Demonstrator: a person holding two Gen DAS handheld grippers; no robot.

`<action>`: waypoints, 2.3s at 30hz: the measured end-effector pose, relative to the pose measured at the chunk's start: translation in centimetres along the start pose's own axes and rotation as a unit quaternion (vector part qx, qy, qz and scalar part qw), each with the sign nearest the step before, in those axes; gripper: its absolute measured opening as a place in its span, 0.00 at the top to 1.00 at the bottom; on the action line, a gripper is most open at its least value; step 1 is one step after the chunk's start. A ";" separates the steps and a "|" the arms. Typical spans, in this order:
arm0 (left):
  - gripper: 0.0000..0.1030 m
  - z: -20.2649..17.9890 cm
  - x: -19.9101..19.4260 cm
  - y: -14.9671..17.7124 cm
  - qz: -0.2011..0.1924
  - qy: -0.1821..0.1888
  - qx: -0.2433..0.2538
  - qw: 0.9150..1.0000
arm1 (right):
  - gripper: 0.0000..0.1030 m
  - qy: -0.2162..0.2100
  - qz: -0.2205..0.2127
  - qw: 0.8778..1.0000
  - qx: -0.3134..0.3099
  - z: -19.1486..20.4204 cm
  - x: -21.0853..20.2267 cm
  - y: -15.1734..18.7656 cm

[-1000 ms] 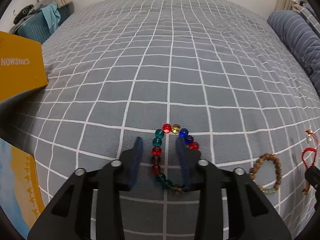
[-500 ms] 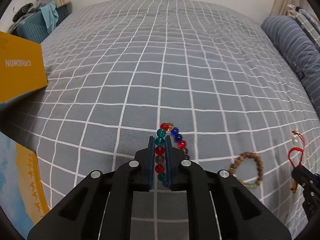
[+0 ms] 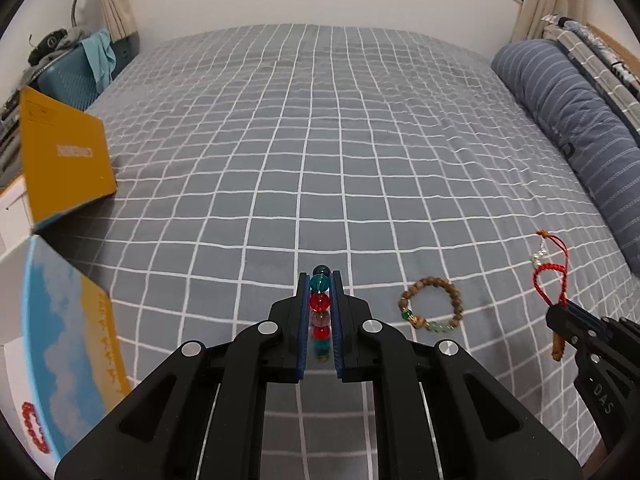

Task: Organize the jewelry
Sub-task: 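Lift both bracelets and carry them into the white box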

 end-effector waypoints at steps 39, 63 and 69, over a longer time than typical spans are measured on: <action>0.91 9.0 -19.0 3.8 -0.101 -0.008 -0.050 0.994 | 0.91 -0.037 -0.064 0.995 -0.073 12.8 -10.2 1.7; 0.91 21.9 -24.8 9.0 -0.116 -0.085 -0.125 0.982 | 0.91 -0.098 -0.069 0.982 -0.149 27.9 -12.4 4.4; 0.91 25.4 -24.9 10.8 -0.107 -0.103 -0.148 0.978 | 0.91 -0.114 -0.064 0.977 -0.170 31.7 -12.5 5.7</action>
Point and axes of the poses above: each gripper's, at about its wrist camera, not at the fingertips, and x roughly the way its jaws point, z to its left, y to its underside, the point moved 3 cm from there along x, roughly the way its jaws point, and after that the axes turned 3 degrees about y, right-handed, at the moved point
